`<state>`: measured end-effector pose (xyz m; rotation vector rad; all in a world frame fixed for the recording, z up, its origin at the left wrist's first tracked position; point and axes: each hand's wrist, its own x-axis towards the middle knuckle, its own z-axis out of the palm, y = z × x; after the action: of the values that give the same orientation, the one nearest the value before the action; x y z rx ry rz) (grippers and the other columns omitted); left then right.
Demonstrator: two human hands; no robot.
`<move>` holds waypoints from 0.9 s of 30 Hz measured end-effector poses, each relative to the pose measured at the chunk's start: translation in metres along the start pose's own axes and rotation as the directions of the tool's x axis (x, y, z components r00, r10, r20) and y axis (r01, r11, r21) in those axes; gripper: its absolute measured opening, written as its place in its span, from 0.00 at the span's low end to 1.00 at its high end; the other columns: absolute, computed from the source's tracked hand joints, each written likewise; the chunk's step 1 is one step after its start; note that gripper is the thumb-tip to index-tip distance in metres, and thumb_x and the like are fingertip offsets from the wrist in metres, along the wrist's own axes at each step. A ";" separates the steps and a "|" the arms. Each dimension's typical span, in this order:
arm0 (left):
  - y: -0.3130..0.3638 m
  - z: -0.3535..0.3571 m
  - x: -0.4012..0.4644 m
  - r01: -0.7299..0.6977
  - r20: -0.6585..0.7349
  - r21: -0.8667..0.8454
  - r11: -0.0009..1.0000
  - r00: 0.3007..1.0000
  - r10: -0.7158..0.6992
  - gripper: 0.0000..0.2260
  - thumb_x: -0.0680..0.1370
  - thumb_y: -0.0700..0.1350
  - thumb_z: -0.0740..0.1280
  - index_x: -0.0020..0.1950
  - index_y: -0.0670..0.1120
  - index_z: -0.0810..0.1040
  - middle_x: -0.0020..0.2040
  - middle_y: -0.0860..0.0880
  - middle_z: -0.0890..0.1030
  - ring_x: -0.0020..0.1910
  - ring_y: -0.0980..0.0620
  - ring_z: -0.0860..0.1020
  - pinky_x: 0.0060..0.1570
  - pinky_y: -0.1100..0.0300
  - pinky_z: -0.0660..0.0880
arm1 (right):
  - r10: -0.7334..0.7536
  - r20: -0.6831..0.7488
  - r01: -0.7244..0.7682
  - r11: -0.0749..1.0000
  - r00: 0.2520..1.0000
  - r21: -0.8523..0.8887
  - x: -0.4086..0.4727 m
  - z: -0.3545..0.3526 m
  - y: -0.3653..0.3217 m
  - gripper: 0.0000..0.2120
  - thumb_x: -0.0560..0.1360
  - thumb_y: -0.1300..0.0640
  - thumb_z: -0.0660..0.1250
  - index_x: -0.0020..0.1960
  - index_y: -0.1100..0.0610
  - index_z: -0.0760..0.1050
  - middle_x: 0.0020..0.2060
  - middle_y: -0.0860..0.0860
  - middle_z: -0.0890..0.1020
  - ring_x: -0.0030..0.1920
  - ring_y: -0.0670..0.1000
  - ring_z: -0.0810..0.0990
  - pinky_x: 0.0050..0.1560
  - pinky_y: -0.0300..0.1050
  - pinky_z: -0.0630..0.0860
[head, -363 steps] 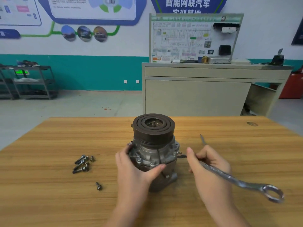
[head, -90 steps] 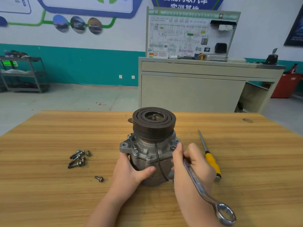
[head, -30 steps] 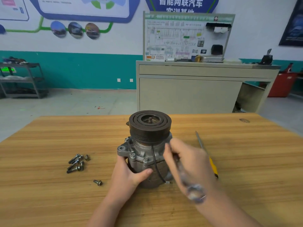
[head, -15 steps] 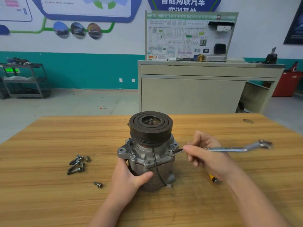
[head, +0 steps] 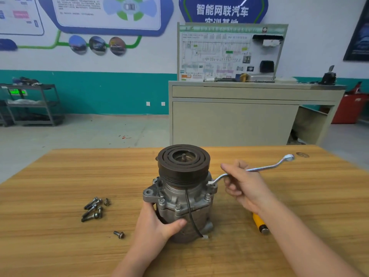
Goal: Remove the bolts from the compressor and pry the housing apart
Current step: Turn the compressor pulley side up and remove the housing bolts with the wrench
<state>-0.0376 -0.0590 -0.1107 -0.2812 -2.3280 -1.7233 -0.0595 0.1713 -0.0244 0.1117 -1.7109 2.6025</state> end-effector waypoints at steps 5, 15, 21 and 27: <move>0.000 0.000 -0.002 -0.030 -0.003 -0.004 1.000 1.000 0.030 0.35 0.53 0.68 0.73 0.55 0.72 0.62 0.58 0.64 0.74 0.57 0.68 0.71 0.51 0.66 0.68 | -0.259 -0.182 0.189 0.925 0.949 -0.329 -0.029 0.008 0.011 0.25 0.75 0.65 0.67 0.23 0.52 0.64 0.20 0.54 0.74 0.18 0.47 0.69 0.19 0.34 0.62; 0.001 0.000 0.000 -0.055 -0.017 -0.016 0.998 0.998 0.055 0.38 0.51 0.75 0.73 0.57 0.73 0.62 0.59 0.65 0.75 0.58 0.70 0.72 0.51 0.70 0.68 | -0.561 0.339 0.494 0.146 0.755 -0.857 -0.070 0.048 0.003 0.17 0.71 0.59 0.63 0.31 0.48 0.57 0.25 0.43 0.66 0.26 0.41 0.65 0.28 0.32 0.60; -0.002 -0.001 0.000 -0.029 -0.011 0.005 1.000 1.000 0.029 0.41 0.49 0.77 0.71 0.58 0.65 0.64 0.57 0.62 0.76 0.57 0.64 0.74 0.49 0.69 0.68 | -0.463 0.462 0.398 -0.236 0.756 -0.887 -0.095 0.071 0.016 0.10 0.66 0.61 0.65 0.33 0.52 0.65 0.25 0.48 0.69 0.25 0.49 0.63 0.23 0.38 0.59; -0.002 0.001 0.001 -0.059 -0.023 -0.023 0.998 0.998 0.059 0.38 0.53 0.69 0.74 0.59 0.63 0.65 0.59 0.64 0.75 0.59 0.69 0.72 0.52 0.72 0.67 | -0.470 0.509 0.551 -0.055 0.721 -0.833 -0.088 0.045 0.016 0.17 0.69 0.64 0.62 0.33 0.47 0.57 0.26 0.43 0.65 0.28 0.40 0.65 0.31 0.35 0.64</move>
<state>-0.0395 -0.0590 -0.1125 -0.3303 -2.2622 -1.7183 0.0295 0.1251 -0.0274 0.6508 -2.3218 0.5901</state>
